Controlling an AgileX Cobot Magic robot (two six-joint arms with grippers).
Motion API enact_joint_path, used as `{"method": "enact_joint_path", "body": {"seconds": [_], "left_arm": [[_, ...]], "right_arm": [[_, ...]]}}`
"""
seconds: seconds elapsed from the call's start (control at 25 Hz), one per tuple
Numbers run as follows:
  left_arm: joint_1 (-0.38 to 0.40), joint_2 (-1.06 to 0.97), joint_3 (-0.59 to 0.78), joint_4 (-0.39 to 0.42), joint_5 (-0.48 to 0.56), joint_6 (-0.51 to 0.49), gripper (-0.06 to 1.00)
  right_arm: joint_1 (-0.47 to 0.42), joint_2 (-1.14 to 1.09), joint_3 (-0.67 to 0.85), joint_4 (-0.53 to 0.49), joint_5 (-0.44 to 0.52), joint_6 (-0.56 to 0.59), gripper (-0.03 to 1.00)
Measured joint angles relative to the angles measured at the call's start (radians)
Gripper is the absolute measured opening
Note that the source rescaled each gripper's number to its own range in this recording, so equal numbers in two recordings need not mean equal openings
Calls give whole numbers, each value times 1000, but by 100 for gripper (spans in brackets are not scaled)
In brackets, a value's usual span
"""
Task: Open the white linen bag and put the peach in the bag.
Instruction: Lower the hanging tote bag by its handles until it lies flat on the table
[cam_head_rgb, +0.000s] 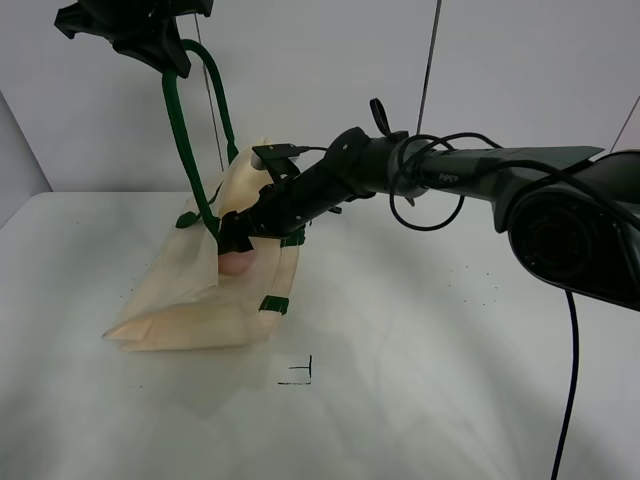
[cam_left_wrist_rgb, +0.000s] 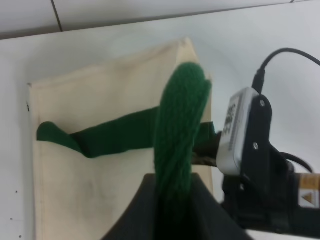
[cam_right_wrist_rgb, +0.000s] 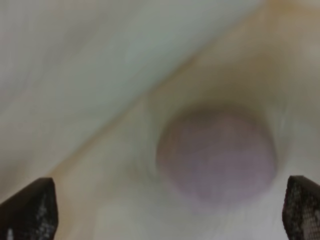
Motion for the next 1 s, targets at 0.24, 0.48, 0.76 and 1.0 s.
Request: {"method": "enact_joint_path", "body": {"seconds": [0.24,0.48,0.76,1.0], "left_arm": [[0,0,0,0,0,0,0],[0,0,0,0,0,1,0],[0,0,0,0,0,1,0],[0,0,0,0,0,1,0]], "right_arm": [[-29,-97,-3,-424,229,406,100],[-87,-126,-18,-605,402,656,100],[-250,-126,-18,-689,436,688,100],[-457,-126,-18,-753,452,690,100]]}}
